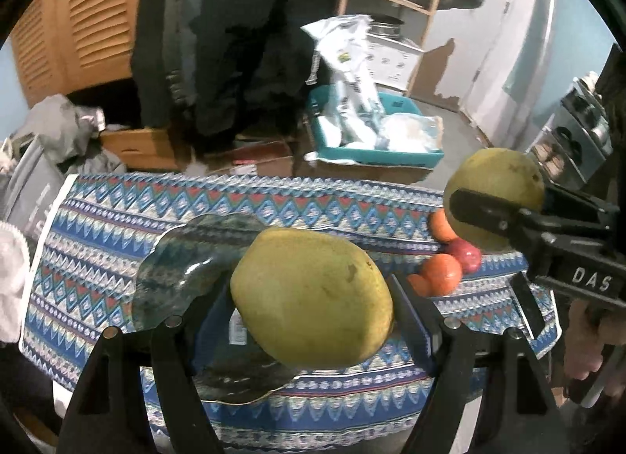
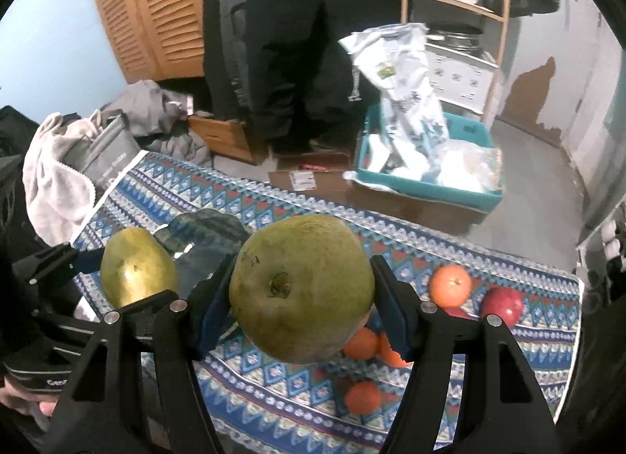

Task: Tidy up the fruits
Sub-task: 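Lift the large pear with the left tool and carry it over the glass plate, then release the large pear onto the plate while the right tool drops the small pear beside it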

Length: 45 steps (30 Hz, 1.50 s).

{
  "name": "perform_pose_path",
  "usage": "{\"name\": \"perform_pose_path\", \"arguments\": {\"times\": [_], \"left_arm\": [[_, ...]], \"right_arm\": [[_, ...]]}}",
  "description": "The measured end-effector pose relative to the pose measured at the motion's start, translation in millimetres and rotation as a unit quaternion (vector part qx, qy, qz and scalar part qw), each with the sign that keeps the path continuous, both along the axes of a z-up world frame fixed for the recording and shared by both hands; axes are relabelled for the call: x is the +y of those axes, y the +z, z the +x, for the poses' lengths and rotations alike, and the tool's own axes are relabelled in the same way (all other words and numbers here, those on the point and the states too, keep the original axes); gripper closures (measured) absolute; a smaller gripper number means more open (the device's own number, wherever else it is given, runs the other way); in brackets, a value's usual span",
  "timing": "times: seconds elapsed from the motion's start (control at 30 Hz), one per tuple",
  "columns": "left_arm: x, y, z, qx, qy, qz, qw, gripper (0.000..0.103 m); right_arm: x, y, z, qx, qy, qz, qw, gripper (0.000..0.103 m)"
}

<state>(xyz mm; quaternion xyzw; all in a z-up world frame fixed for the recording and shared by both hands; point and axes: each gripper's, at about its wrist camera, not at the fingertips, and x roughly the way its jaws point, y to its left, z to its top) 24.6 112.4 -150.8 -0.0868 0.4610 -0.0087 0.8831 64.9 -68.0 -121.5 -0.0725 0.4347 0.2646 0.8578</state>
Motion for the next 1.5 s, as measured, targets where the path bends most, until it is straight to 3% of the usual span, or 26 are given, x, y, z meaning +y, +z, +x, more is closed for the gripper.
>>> {"name": "perform_pose_path", "arguments": {"times": [0.73,1.07,1.27,1.5], "left_arm": [[87.3,-68.2,-10.2,0.066,0.081,-0.003,0.9945,0.024],[99.2,-122.0,-6.8,0.133,0.094,-0.003,0.9867,0.024],[94.2,-144.7,-10.1,0.148,0.088,0.01,0.985,0.024],[101.6,-165.6,-16.4,0.162,0.102,-0.02,0.9813,0.024]], "right_arm": [[111.6,-42.9,11.4,0.068,0.074,-0.004,0.995,0.035],[126.0,-77.8,16.7,0.1,0.084,-0.019,0.991,0.035],[128.0,-100.9,13.8,0.122,0.09,-0.029,0.988,0.035],[128.4,-121.0,7.7,0.143,0.095,-0.042,0.984,0.035]]}}
